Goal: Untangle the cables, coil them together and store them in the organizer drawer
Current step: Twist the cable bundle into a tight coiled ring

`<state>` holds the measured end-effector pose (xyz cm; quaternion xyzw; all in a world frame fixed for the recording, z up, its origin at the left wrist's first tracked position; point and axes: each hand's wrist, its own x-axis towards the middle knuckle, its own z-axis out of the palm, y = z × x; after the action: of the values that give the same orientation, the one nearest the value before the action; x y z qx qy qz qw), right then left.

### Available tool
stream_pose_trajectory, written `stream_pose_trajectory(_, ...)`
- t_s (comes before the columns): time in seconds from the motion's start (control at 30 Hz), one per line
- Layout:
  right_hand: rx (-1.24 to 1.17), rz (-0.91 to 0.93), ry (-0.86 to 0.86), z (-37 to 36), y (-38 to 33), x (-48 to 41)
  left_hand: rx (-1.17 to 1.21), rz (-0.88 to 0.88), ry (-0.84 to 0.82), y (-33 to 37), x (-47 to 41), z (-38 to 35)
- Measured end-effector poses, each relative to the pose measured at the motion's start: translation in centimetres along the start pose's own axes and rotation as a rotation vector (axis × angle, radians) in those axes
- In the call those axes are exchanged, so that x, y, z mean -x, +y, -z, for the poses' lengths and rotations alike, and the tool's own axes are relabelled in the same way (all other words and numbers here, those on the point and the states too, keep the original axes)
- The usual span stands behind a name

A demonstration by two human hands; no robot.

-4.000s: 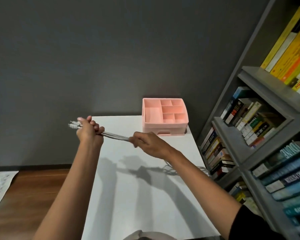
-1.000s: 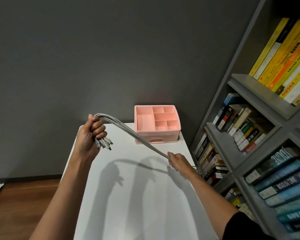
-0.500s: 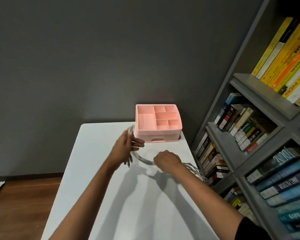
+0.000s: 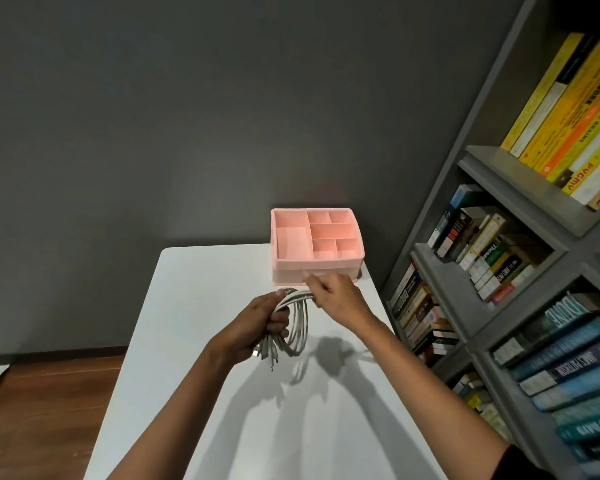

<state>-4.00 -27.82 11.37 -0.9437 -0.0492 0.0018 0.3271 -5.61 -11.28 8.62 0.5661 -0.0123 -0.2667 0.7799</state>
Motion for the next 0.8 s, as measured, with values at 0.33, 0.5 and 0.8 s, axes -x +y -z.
stream_pose_trajectory(0.33, 0.046, 0.145, -0.001, 2.2, -1.1, -0.1, -0.003, 0.198, -0.158, 1.9, 0.6, -1.2)
stream_pose_trajectory(0.5, -0.163, 0.241, 0.006, 1.6, -1.0, 0.2, 0.255, 0.255, -0.324, 2.3, 0.9, -0.9)
stream_pose_trajectory(0.8, -0.389, 0.198, -0.380, 1.6, -0.3, 0.3, 0.528, 0.251, -0.679, 1.5, 0.6, 0.2)
